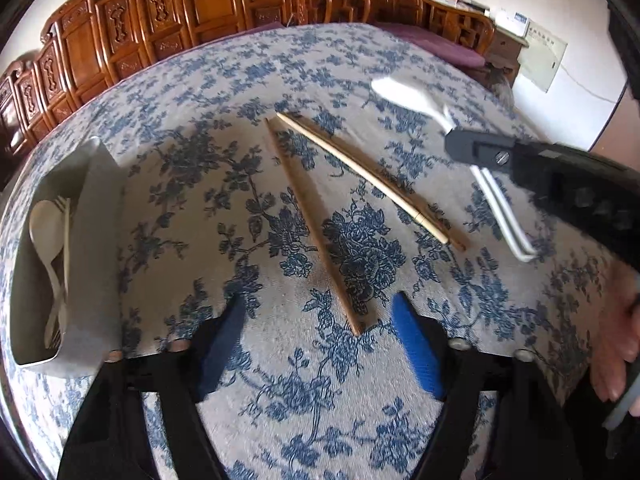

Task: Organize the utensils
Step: 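Grasp a single wooden chopstick with the left gripper while the right gripper holds the spoon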

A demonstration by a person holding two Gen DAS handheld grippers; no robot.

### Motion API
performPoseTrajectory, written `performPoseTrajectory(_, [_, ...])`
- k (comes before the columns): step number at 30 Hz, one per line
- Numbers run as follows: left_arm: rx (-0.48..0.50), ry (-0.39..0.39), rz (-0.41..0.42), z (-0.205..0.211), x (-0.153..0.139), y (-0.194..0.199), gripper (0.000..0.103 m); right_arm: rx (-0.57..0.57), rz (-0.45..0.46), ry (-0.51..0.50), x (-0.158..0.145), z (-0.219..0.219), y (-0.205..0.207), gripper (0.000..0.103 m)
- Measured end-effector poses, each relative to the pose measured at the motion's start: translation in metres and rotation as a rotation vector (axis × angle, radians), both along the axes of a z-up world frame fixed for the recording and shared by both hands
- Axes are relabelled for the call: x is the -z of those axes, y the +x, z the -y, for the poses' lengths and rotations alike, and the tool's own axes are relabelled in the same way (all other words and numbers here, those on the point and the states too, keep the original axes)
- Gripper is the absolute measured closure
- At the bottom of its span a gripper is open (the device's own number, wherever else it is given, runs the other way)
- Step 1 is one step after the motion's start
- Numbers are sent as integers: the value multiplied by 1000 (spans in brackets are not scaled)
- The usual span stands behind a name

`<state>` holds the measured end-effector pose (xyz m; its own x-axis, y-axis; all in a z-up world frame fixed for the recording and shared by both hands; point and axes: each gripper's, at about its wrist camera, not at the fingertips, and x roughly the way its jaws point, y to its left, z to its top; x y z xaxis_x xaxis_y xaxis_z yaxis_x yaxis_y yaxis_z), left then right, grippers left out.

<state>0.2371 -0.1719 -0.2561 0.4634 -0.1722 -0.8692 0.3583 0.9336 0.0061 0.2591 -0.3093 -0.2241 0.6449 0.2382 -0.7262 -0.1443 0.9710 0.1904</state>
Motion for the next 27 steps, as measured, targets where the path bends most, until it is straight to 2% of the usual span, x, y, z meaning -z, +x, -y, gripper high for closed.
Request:
performPoseTrajectory(4, [0, 12, -15, 6, 6, 7, 56, -4, 10, 13, -4, 0, -1, 94])
performPoseTrajectory(6, [-5, 2, -18, 4, 6, 8, 60, -5, 14, 17, -5, 0, -1, 94])
performPoseTrajectory(11, [-45, -8, -32, -10, 4, 10, 92, -12, 21, 27, -7, -1, -2, 94])
performPoseTrajectory(13, [-51, -16, -42, -17, 4, 10, 98, -16, 23, 28, -8, -4, -3, 94])
performPoseTrajectory(16, [-55, -45, -57, -26, 3, 9, 98, -22, 24, 23, -8, -7, -3, 94])
performPoseTrajectory(20, [-64, -47, -60, -37, 2, 3, 99, -28, 23, 31, -8, -10, -5, 94])
performPoseTrajectory(27, [-73, -49, -15, -56, -11, -10, 99, -36, 10, 44, -6, -14, -6, 94])
